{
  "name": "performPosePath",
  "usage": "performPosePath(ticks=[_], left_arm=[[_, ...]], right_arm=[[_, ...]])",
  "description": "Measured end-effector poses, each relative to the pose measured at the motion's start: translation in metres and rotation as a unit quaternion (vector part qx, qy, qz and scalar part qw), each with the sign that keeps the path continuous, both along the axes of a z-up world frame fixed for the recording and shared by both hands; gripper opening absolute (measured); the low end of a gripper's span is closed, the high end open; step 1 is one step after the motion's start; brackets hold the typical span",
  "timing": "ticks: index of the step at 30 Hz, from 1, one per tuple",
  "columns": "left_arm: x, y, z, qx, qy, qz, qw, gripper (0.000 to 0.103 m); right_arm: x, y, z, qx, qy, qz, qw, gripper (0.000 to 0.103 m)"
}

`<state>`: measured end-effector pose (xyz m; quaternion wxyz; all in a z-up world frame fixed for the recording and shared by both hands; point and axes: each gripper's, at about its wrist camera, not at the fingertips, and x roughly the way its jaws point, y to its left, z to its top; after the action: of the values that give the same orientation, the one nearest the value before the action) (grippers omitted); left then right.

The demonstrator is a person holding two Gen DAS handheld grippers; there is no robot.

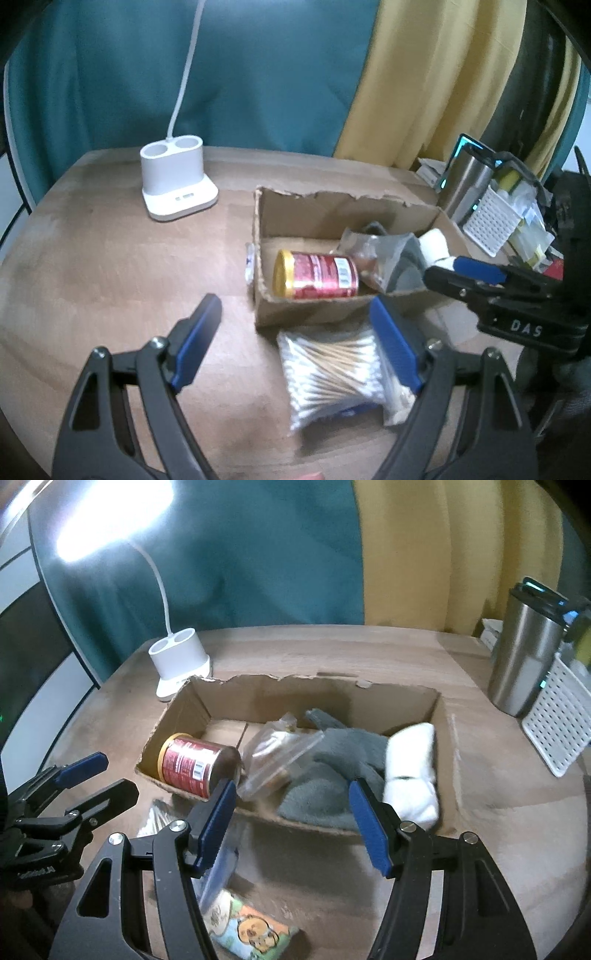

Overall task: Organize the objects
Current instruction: 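Move both tools toward the cotton swab bag and tissue pack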

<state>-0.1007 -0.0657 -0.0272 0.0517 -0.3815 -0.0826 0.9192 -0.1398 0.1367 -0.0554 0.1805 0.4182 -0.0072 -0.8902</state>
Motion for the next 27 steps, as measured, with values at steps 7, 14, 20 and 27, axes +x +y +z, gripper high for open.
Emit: performPosePath(ticks=[7, 14, 20, 27], left_arm=[[0.012, 0.008, -0.003, -0.005, -0.001, -0.004, 1.0000, 0.084], [0.024, 0.017, -0.005, -0.006, 0.002, -0.010, 0.9999, 0.084], [0.038, 0.019, -0.010, -0.001, 0.000, -0.013, 0.9999, 0.084], [0.052, 0.015, -0.019, 0.013, -0.001, -0.013, 0.9998, 0.084]], right_arm=[[0.021, 0.016, -0.001, -0.003, 0.001, -0.011, 1.000, 0.067], [0.041, 0.022, -0.006, -0.005, -0.003, -0.017, 1.000, 0.067], [0.055, 0.023, -0.013, -0.001, -0.007, -0.018, 1.000, 0.069], [0.072, 0.022, -0.023, 0.007, -0.015, -0.020, 1.000, 0.078]])
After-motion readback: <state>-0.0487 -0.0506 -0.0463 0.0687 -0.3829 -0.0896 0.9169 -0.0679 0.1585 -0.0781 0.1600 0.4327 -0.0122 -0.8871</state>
